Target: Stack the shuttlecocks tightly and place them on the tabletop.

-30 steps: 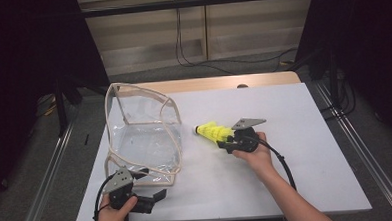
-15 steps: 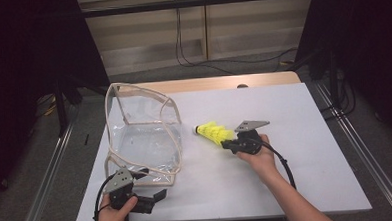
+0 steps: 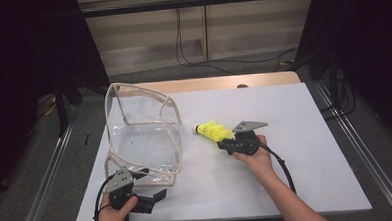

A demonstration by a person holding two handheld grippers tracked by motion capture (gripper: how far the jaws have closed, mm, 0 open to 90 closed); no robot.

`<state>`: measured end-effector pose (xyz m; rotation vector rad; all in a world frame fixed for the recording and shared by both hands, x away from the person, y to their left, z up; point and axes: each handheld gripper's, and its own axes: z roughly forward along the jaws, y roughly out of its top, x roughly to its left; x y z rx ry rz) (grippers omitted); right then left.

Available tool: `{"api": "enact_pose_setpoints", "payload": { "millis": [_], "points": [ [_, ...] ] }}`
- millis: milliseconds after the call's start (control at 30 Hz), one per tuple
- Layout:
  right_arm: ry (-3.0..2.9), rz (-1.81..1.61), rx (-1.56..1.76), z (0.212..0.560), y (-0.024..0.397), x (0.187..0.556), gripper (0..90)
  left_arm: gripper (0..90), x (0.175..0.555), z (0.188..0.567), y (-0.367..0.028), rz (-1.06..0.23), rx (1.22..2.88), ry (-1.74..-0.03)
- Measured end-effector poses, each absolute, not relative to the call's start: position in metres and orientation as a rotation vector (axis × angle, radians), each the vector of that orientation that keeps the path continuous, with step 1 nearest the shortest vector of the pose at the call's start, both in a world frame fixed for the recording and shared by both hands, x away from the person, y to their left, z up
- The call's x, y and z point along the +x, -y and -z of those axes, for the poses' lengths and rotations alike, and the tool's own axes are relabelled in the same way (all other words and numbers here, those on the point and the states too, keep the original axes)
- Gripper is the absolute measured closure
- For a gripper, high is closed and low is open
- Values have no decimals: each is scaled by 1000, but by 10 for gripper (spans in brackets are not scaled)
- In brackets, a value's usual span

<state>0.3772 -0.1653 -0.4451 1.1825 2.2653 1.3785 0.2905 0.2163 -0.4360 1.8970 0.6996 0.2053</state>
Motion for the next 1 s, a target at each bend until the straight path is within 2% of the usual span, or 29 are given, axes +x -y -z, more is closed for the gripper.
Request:
{"api": "enact_pose_setpoints", "payload": {
  "millis": [167,433,600,800,1000],
  "points": [
    [-2240,-1354,1187,443,166,380,675,22,291,436,-216,-206,1897,-700],
    [-2237,-1294,1183,450,159,382,606,22,291,436,-216,-204,1895,-699],
    [-2235,-1254,1164,450,151,386,541,23,291,436,-216,-203,1894,-700],
    [-2218,-1222,1186,451,143,391,419,22,291,436,-217,-200,1894,-699],
    [-2200,-1209,1220,454,139,396,368,22,291,436,-217,-203,1896,-698]
  ]
}}
